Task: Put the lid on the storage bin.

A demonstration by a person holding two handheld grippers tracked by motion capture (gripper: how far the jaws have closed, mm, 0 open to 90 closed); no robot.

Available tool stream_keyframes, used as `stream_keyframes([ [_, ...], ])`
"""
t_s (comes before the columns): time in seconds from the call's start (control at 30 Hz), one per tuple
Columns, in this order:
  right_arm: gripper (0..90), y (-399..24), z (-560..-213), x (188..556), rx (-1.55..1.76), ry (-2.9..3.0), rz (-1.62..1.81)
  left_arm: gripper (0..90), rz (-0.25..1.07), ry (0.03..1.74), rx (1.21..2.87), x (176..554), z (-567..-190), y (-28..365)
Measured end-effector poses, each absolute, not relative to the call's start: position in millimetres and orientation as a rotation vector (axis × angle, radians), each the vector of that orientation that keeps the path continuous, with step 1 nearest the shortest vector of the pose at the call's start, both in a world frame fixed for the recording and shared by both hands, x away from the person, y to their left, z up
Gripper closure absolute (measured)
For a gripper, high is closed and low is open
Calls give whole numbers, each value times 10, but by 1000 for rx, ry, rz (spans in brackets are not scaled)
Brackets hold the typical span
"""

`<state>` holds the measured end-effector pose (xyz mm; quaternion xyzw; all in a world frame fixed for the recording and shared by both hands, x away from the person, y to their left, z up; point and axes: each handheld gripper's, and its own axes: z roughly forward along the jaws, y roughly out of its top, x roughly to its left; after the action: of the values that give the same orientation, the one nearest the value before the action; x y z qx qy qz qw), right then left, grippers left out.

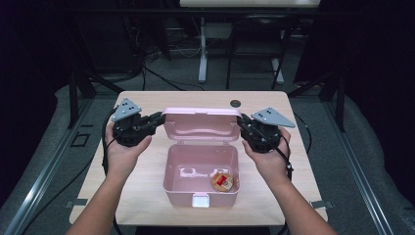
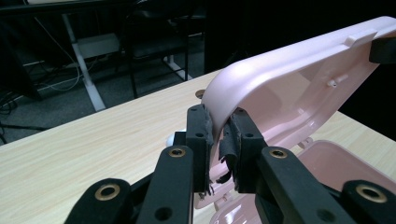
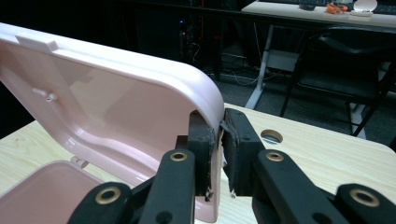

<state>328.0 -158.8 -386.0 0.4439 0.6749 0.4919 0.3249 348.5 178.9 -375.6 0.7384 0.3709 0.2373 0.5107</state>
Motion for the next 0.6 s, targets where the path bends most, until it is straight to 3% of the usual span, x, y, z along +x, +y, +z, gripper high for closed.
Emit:
stream_keyframes([
  [0.6,793,-1594,-3879,3180,1137,1785,1297,788,544,868,1779,3370,-3788,1826],
])
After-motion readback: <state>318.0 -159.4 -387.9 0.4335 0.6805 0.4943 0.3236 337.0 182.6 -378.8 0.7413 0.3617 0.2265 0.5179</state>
